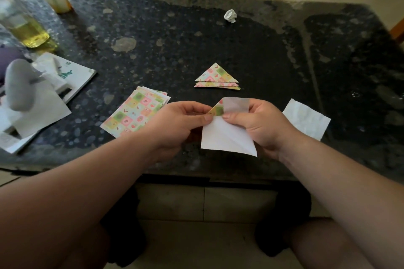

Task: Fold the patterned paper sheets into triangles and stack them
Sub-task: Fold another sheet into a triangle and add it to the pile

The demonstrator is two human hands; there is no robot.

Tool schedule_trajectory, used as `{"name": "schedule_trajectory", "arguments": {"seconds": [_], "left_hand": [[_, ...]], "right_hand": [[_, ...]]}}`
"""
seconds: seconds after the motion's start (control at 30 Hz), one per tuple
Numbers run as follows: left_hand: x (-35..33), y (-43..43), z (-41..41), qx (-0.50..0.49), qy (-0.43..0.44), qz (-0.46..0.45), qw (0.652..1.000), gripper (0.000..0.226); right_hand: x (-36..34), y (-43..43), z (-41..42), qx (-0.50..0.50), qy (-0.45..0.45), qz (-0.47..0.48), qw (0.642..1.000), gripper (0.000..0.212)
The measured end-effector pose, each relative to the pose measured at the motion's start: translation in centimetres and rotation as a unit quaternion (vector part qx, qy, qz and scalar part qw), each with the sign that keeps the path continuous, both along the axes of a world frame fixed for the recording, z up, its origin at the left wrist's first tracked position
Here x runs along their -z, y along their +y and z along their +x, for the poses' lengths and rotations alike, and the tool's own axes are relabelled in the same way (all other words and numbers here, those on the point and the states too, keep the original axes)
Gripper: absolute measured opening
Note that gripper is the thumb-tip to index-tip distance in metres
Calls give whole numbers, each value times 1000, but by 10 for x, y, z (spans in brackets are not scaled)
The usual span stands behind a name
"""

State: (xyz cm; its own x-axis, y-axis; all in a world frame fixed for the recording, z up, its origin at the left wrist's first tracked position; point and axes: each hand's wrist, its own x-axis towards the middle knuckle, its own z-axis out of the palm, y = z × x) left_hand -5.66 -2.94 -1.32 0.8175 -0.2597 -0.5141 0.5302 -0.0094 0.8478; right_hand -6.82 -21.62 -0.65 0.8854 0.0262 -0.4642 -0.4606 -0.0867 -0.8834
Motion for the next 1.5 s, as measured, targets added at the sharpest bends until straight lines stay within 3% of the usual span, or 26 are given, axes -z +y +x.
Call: {"name": "schedule_trajectory", "arguments": {"seconds": [0.17, 0.3, 0.47, 0.57, 0.67, 0.8, 0.9, 1.0, 1.17, 1.3, 1.5], "left_hand": [[-5, 5, 0, -42, 52, -77, 995, 16], [-7, 7, 1, -38, 78, -109, 990, 24], [-4, 4, 2, -39, 61, -98, 993, 26], [-3, 2, 2, -40, 34, -95, 994, 16], [-4, 3, 2, -30, 15, -46, 998, 5], [-2, 4, 2, -35, 1, 10, 999, 15], [-2, 4, 3, -37, -23, 10, 999, 27], [-1, 6, 4, -32, -41, 19, 998, 24], [0, 8, 5, 17, -75, 65, 995, 20], [-2, 5, 4, 68, -92, 82, 990, 14], [1, 0, 4, 47, -80, 54, 994, 13]], "right_hand": [[-5, -4, -2, -24, -58, 17, 998, 16], [-9, -5, -3, -53, -81, 11, 995, 28], [-3, -7, 0, -72, -66, 54, 994, 28], [-2, -8, -1, -81, -62, 75, 992, 27], [1, -15, 3, -108, -36, 90, 989, 40], [-1, -21, 3, -132, 5, 145, 981, 40], [0, -19, 4, -136, -27, 36, 990, 21], [4, -16, 7, -140, -48, -105, 983, 39], [-1, -16, 4, -134, -47, -103, 984, 33], [-3, -14, 4, -143, -70, -158, 975, 26], [0, -11, 4, -113, -106, -158, 975, 5]]}}
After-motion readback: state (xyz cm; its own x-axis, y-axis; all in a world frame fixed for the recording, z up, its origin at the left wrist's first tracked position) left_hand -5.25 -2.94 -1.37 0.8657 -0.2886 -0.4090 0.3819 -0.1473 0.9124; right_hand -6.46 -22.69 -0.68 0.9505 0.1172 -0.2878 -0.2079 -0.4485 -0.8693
